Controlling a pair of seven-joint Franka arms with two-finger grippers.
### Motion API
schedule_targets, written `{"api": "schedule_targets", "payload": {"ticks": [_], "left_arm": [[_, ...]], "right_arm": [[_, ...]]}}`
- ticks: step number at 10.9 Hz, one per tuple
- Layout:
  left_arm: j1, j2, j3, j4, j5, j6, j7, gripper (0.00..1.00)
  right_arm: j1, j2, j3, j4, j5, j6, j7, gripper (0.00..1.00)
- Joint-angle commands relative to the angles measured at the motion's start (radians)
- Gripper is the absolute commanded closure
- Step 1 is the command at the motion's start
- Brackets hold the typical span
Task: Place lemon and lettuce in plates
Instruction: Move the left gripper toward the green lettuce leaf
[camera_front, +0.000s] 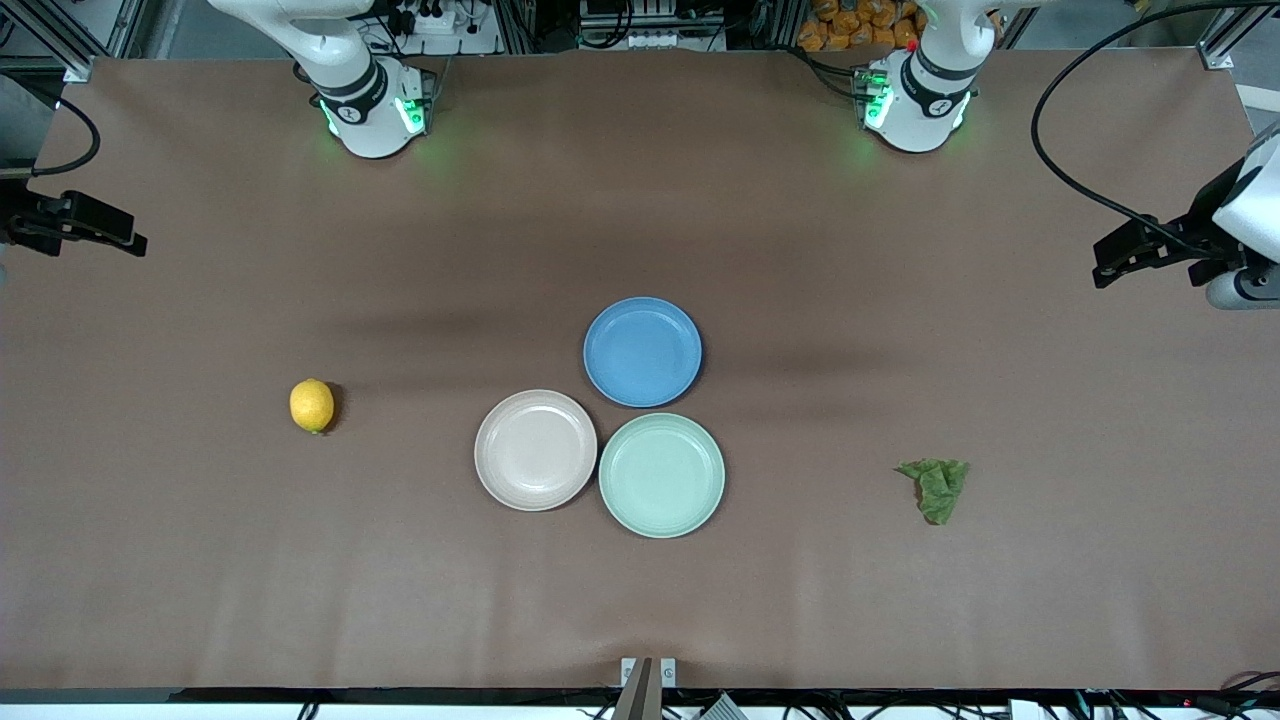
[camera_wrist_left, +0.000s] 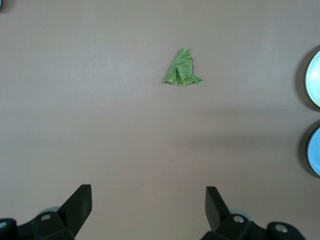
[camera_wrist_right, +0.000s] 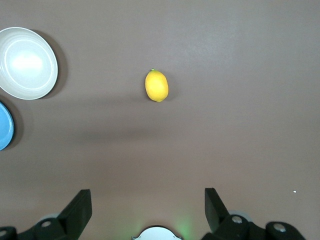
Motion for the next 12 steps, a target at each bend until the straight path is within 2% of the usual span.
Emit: {"api": "schedule_targets", "payload": {"ticks": [1,5,6,7,10,12], "left_arm": [[0.003,-0.006,-0.002,-0.003,0.000,0.003,-0.007,0.00],[-0.006,0.055,-0.003,-0.004,0.000,0.003,-0.002,0.00],[-0.003,0.103,-0.005,-0.015,-0.009,0.006,-0.020,0.00],[0.006,0.133,-0.005,-0.042,-0.014,0.053,-0.023,0.00],[-0.005,0.154,-0.005,-0.280,-0.001,0.357,-0.023,0.00],[-0.005,0.241,-0.003,-0.299,0.000,0.455,-0.022,0.00]], "right_arm": [[-0.007,0.000,0.007,0.007,-0.012,-0.002,0.010,0.00],[-0.007,0.000,0.007,0.007,-0.012,-0.002,0.008,0.00],[-0.007,0.000,0.007,0.007,-0.012,-0.002,0.008,0.00],[-0.007,0.000,0.007,0.007,-0.011,-0.002,0.010,0.00],[-0.007,0.007,0.007,0.007,-0.011,0.000,0.008,0.00],[-0.007,0.017,0.007,0.004,-0.009,0.012,0.008,0.00]]}}
